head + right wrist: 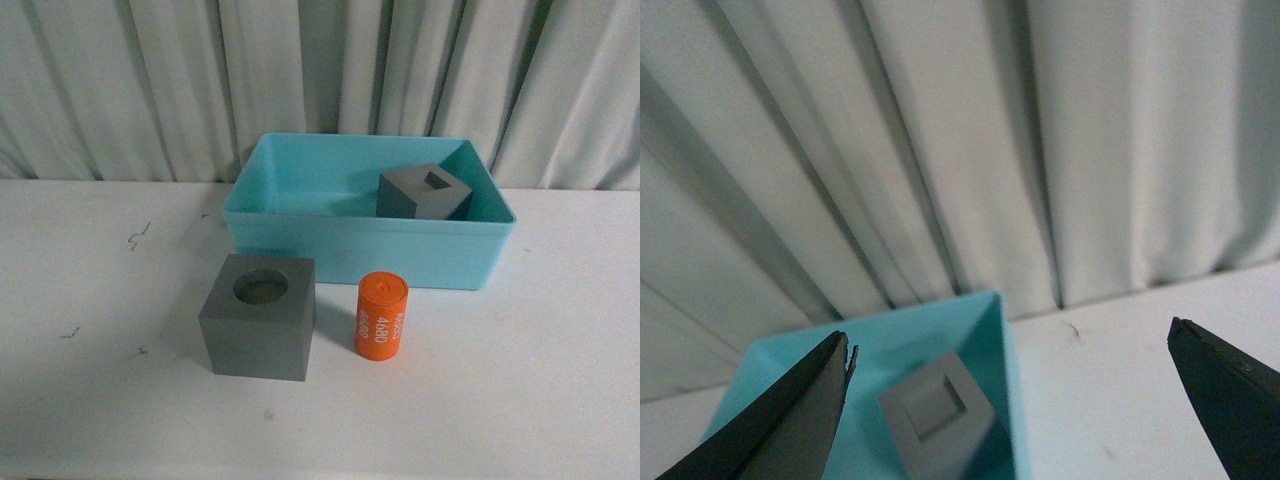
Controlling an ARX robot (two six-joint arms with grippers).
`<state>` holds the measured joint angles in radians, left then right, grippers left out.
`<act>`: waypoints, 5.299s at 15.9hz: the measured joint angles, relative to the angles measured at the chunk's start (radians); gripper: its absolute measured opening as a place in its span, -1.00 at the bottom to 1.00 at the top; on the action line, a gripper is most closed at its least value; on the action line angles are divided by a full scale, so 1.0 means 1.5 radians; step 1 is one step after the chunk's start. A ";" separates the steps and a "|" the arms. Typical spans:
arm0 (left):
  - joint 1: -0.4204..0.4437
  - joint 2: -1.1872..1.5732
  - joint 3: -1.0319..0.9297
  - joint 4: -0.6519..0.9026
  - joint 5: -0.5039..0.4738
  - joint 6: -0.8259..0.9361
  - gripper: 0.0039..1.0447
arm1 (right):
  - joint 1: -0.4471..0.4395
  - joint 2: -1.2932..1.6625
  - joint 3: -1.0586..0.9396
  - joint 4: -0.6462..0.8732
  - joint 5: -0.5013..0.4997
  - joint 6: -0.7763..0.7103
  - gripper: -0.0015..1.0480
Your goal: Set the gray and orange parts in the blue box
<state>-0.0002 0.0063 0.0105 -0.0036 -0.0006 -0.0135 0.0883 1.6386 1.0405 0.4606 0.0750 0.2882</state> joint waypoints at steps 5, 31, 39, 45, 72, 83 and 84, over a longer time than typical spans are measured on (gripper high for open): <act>0.000 0.000 0.000 0.000 0.000 0.000 0.88 | 0.017 -0.413 -0.428 -0.269 0.019 0.058 0.87; 0.000 0.000 0.000 0.000 0.000 0.000 0.88 | -0.059 -0.974 -0.686 -0.186 -0.050 -0.188 -0.96; 0.000 0.000 0.000 0.000 0.000 0.000 0.88 | -0.059 -1.090 -0.686 -0.310 -0.050 -0.189 -0.91; 0.000 0.000 0.000 0.000 0.000 0.000 0.88 | -0.059 -1.090 -0.686 -0.310 -0.050 -0.188 0.44; -0.131 0.971 0.462 0.051 -0.142 -0.262 0.88 | -0.059 -1.090 -0.686 -0.309 -0.050 -0.188 0.87; -0.181 1.195 0.552 0.208 -0.040 -0.089 0.88 | -0.059 -1.090 -0.686 -0.309 -0.050 -0.189 0.87; -0.181 1.215 0.563 0.211 -0.033 -0.076 0.88 | -0.059 -1.090 -0.686 -0.309 -0.050 -0.188 0.87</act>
<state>-0.2714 1.8290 0.8551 0.3126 -0.0505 -0.1268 -0.0002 0.0036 0.0116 -0.0032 0.0002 0.0055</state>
